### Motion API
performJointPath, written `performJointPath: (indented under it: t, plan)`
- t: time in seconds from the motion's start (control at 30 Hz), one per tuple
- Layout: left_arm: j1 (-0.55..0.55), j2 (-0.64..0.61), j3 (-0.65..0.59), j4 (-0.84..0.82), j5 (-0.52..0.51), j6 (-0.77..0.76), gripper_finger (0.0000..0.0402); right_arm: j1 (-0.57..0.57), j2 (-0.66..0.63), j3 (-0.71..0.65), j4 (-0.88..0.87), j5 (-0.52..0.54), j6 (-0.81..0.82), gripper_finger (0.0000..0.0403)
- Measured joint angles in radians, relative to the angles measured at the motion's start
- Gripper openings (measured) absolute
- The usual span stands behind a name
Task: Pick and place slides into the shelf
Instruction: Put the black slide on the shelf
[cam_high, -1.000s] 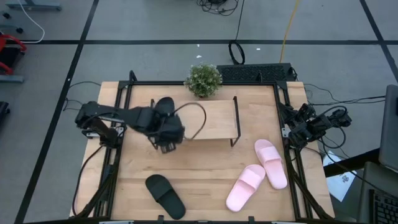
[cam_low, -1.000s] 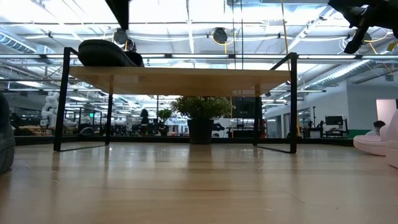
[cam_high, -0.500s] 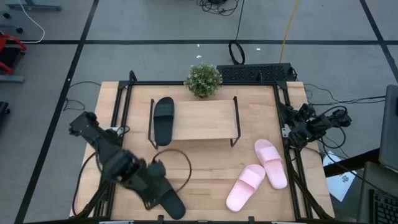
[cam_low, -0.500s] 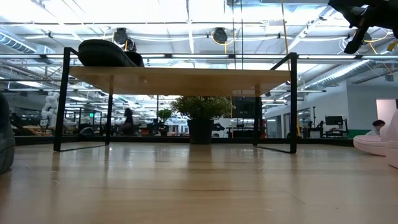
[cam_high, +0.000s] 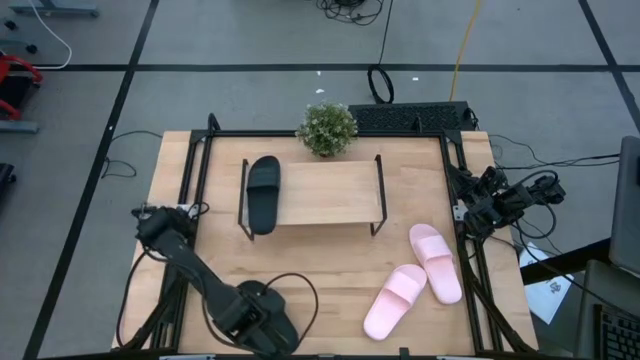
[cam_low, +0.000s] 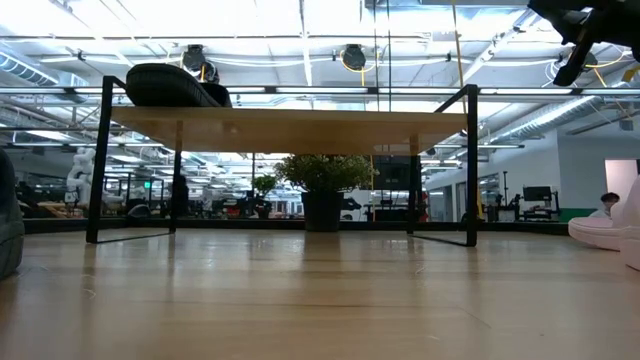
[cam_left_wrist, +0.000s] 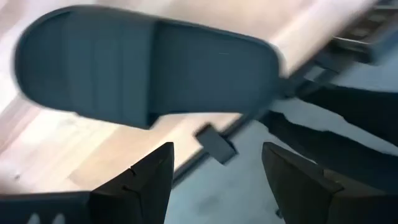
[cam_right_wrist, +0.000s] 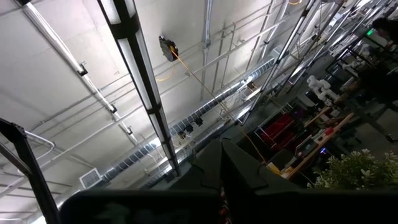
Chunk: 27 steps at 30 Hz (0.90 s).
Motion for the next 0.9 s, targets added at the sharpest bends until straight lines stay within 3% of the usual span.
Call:
performJointPath:
  t: [0.23, 0.5, 0.9]
  plan:
    - [0.018, 0.059, 0.0, -0.002, -0.022, 0.006, 0.0239, 0.0, 0.0, 0.0, 0.006, 0.0, -0.009, 0.0]
    - [0.038, 0.1, -0.001, -0.151, -0.027, -0.013, 0.0239, 0.0, 0.0, 0.0, 0.006, 0.0, -0.012, 0.0]
    - [0.038, 0.116, -0.003, -0.148, -0.045, 0.01, 0.0239, 0.0, 0.0, 0.0, 0.007, 0.0, -0.055, 0.0]
